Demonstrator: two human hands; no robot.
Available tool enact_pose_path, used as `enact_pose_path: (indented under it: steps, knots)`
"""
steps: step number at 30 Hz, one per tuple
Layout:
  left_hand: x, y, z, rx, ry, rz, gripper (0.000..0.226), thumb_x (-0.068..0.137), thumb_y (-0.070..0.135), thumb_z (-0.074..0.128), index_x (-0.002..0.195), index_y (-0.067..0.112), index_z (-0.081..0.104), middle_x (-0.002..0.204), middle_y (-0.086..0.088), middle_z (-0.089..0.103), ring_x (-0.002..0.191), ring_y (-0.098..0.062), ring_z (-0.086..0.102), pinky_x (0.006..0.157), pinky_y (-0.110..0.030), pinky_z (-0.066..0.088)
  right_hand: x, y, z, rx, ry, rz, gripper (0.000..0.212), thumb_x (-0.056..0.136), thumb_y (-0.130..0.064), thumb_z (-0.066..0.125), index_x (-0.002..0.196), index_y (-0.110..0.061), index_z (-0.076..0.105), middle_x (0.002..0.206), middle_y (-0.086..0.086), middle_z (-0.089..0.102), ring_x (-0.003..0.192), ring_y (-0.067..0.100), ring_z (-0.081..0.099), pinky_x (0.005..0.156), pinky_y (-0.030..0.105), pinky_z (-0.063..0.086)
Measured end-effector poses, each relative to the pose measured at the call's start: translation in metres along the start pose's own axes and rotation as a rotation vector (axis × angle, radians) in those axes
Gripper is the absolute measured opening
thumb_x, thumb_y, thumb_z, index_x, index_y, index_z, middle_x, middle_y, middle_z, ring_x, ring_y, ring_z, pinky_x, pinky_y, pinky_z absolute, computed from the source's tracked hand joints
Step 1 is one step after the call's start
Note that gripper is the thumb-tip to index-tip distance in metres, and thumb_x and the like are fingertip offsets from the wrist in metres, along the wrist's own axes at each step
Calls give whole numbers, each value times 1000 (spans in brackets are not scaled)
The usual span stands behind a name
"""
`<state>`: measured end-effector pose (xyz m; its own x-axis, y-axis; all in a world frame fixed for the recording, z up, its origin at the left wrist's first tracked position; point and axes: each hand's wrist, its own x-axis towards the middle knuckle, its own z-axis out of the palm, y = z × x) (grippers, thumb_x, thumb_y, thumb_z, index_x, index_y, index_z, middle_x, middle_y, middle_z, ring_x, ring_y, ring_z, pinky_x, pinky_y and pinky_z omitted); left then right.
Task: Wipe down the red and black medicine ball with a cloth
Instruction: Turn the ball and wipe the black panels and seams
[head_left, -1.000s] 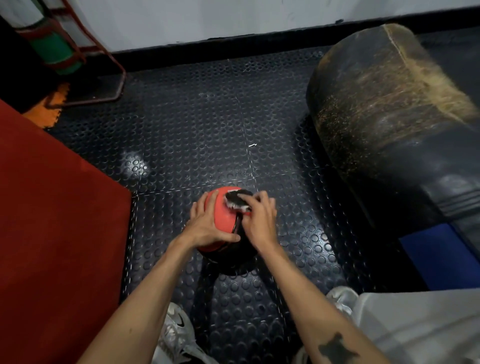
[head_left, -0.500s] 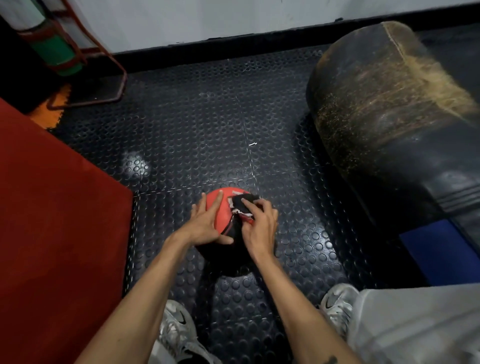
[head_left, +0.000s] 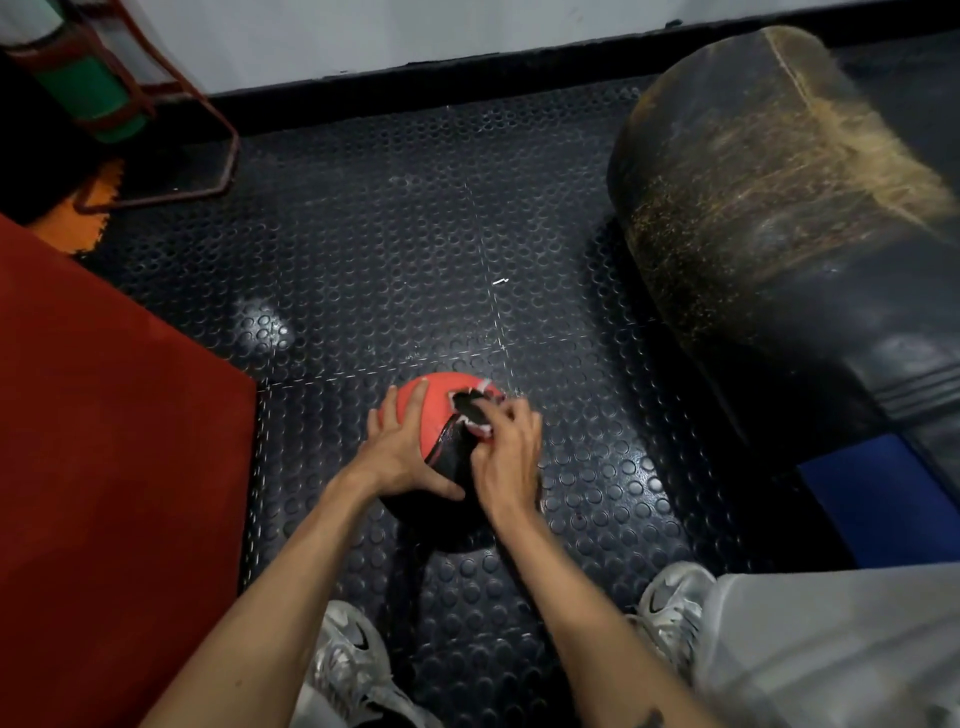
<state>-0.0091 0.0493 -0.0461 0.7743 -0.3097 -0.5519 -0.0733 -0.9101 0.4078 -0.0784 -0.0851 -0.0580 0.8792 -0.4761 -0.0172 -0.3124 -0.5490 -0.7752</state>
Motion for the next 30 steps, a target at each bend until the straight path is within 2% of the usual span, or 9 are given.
enact_pose_path:
  steps: [3,8,12,16,18,21,25,28,30]
  knots:
    - [0,-9,-2,1,-9,27,159,40,51,95,150,46,-19,161,1,-26,148,-37,-17,119,-58,14,-22,5,0,-5,-27,-98,65,65,-11,30,118,-17,68,99,4,55,93,24,48,83,42,47]
    - [3,-10,-1,6,9,30,158,39,52,94,150,47,-19,161,0,-24,148,-37,-15,120,-56,12,8,-1,-2,45,28,29,64,65,-5,38,119,-17,69,100,7,55,97,26,50,88,44,47]
    - [9,-16,-5,-11,1,87,132,69,34,86,152,41,-16,161,-11,-21,148,-44,-13,120,-58,5,-67,-11,21,1,-60,-177,50,64,-1,49,106,-19,71,90,3,54,84,24,48,73,44,47]
    - [1,-22,-8,-68,4,34,153,43,50,94,151,47,-14,162,-2,-18,149,-38,-6,119,-53,12,-34,-16,10,121,146,-65,56,67,-9,37,111,-18,71,94,3,53,88,24,49,79,36,46]
    - [0,-29,-9,-107,7,4,157,32,61,90,150,49,-14,162,-1,-15,149,-37,0,120,-51,15,-29,-10,9,15,92,-138,59,68,-8,41,118,-23,68,97,2,50,89,24,47,78,37,46]
    - [-1,-41,-12,-209,0,-4,154,29,62,83,151,47,-11,161,-2,-10,148,-38,9,120,-53,18,-70,19,24,-102,-37,-275,61,69,-7,54,124,-29,63,95,0,48,84,22,46,70,39,47]
    - [-6,-50,-14,-317,3,-41,164,23,62,89,153,43,-9,161,1,-8,149,-28,10,120,-47,19,-101,41,27,42,48,-108,59,67,-3,46,117,-30,67,87,-4,46,79,18,49,64,41,50]
    - [-7,-49,-16,-381,12,-64,164,23,61,90,153,43,-8,161,1,-6,149,-26,12,120,-44,18,-55,23,15,194,251,95,54,72,-1,51,117,-24,70,88,-3,46,82,19,48,75,34,46]
    - [-8,-46,-17,-401,22,-81,162,27,58,91,155,38,-7,160,-2,-3,148,-24,14,119,-40,18,-21,7,11,197,182,65,55,75,4,49,119,-20,70,90,1,45,85,20,47,80,28,42]
